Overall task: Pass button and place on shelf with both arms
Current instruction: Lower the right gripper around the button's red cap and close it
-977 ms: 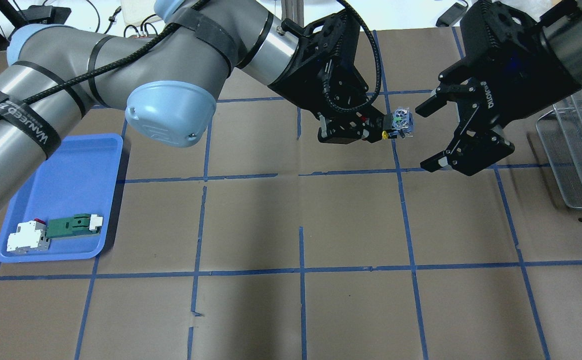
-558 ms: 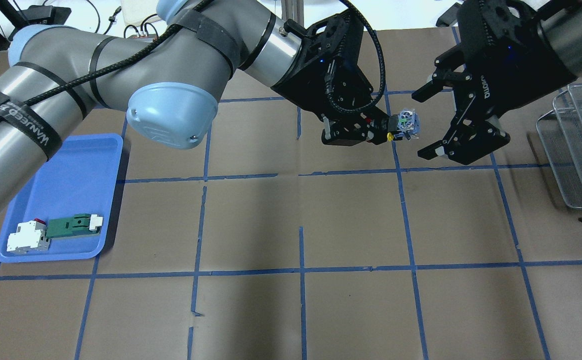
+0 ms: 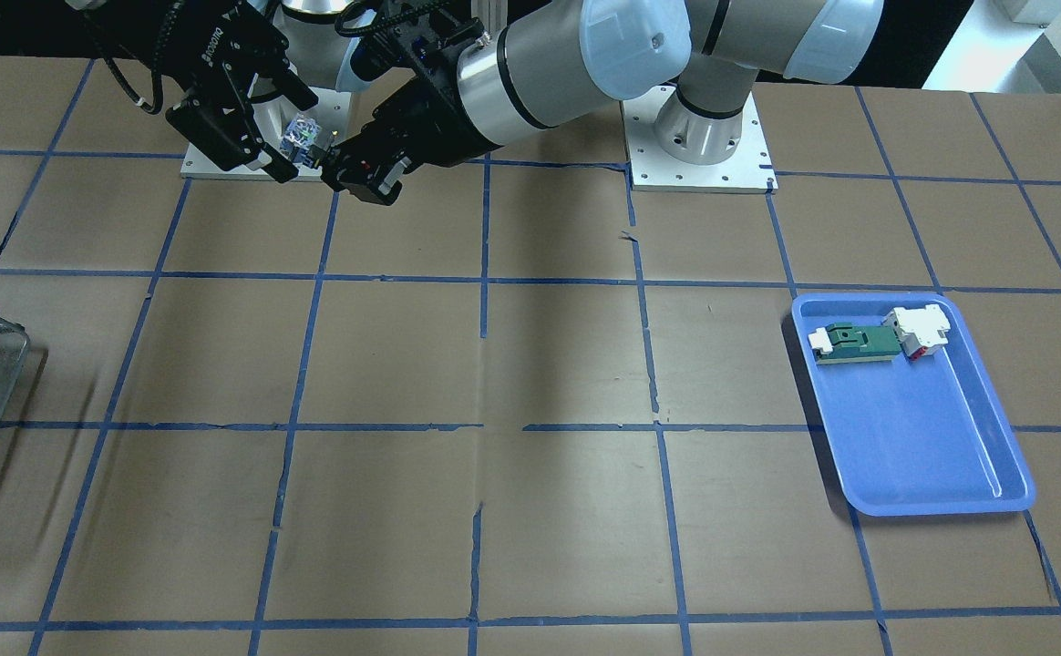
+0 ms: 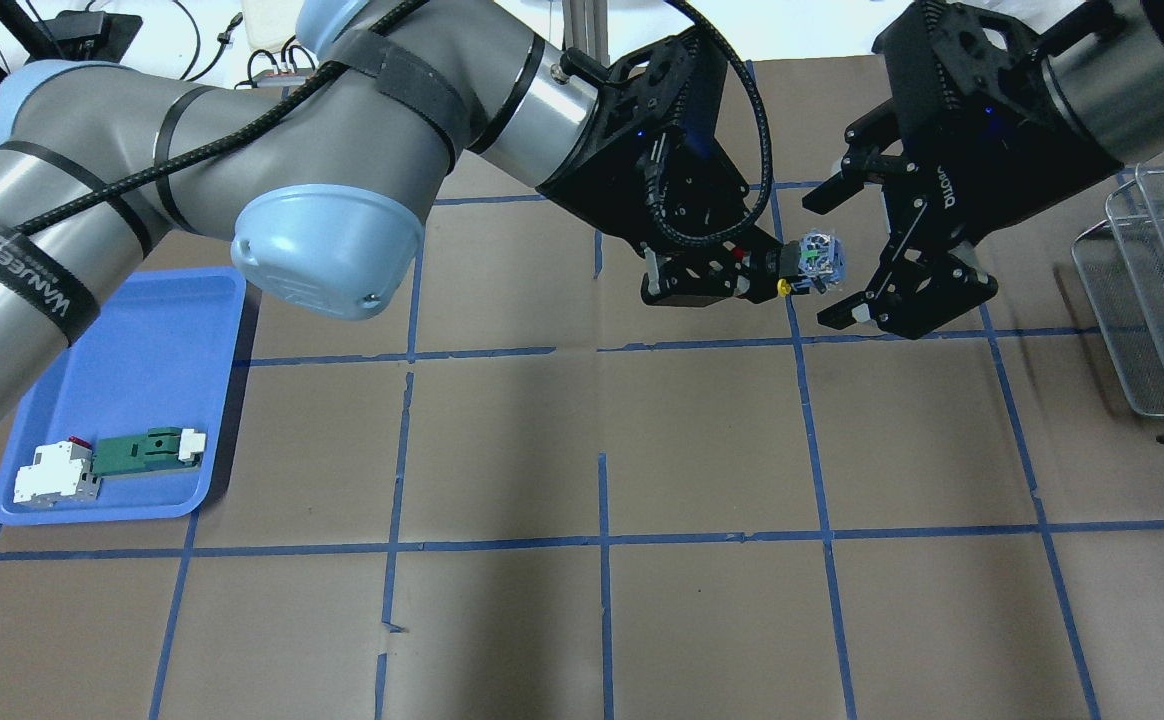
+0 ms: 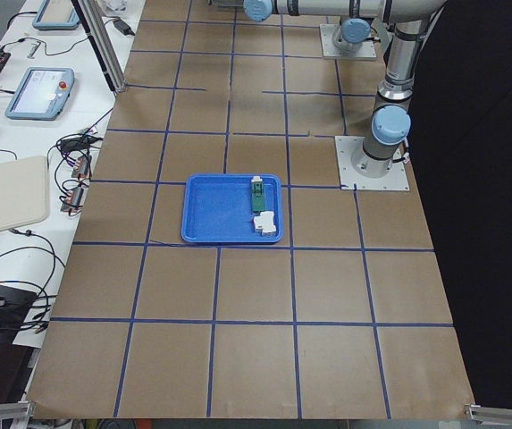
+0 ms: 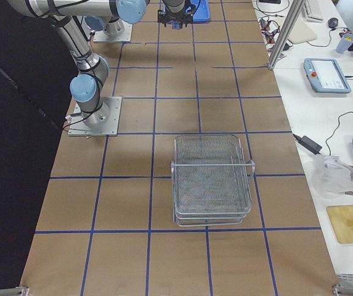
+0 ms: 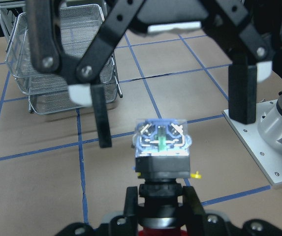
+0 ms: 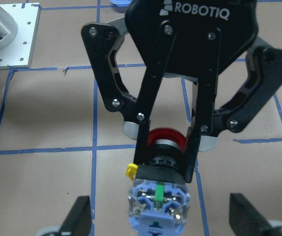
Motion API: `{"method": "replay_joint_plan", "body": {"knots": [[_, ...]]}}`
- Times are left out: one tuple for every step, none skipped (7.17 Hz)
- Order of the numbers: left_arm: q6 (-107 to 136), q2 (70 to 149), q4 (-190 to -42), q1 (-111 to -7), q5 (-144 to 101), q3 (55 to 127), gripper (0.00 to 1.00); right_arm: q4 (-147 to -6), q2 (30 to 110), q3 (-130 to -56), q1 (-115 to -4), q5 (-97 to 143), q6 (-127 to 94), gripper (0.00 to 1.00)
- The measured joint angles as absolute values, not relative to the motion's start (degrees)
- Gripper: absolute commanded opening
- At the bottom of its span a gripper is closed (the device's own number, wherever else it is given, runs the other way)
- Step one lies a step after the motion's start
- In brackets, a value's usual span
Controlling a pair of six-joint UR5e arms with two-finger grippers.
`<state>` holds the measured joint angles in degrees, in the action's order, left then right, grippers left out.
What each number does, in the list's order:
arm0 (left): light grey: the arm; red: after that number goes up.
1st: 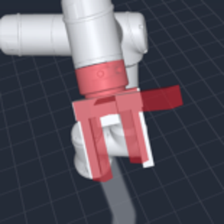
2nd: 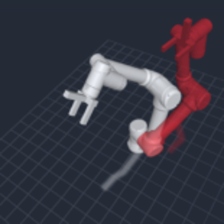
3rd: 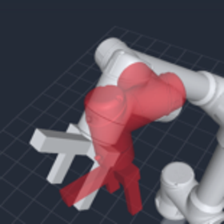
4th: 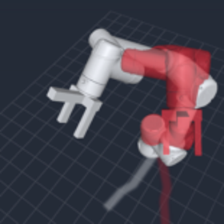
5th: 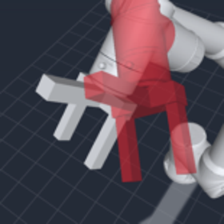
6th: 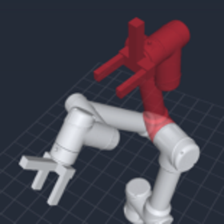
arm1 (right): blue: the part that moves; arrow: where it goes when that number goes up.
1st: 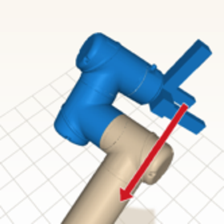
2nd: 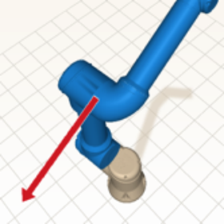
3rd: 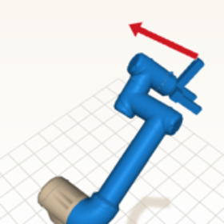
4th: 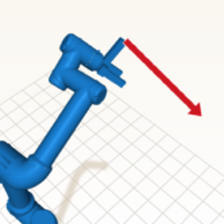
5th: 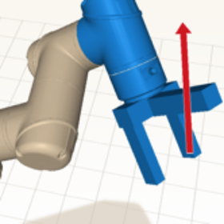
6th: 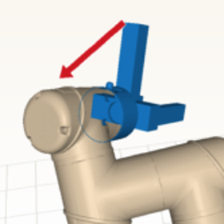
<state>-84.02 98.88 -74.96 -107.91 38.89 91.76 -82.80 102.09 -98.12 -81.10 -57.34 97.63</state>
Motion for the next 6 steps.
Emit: {"method": "replay_joint_plan", "body": {"knots": [[-84.0, 98.0, -74.9, -107.9, 38.8, 92.7, 0.0, -83.5, 102.2, -98.1, -81.1, -57.5, 97.4, 0.22], [-84.0, 97.4, -74.8, -107.9, 38.8, 93.1, 0.0, -84.6, 102.2, -98.2, -81.1, -57.7, 97.1, 0.13], [-84.0, 97.2, -74.7, -107.9, 38.7, 93.3, 0.0, -85.2, 102.3, -98.2, -81.1, -57.8, 96.6, 0.0], [-83.9, 97.0, -74.7, -107.8, 38.7, 93.4, 0.0, -85.1, 102.4, -98.2, -81.1, -57.9, 95.8, 0.0], [-83.9, 96.9, -74.8, -107.8, 38.7, 93.4, 0.0, -84.6, 102.5, -98.2, -81.1, -58.0, 95.4, 0.0], [-83.6, 96.6, -74.8, -107.8, 38.7, 93.4, 0.0, -83.5, 102.6, -98.2, -81.1, -58.1, 95.3, 0.0]]}}
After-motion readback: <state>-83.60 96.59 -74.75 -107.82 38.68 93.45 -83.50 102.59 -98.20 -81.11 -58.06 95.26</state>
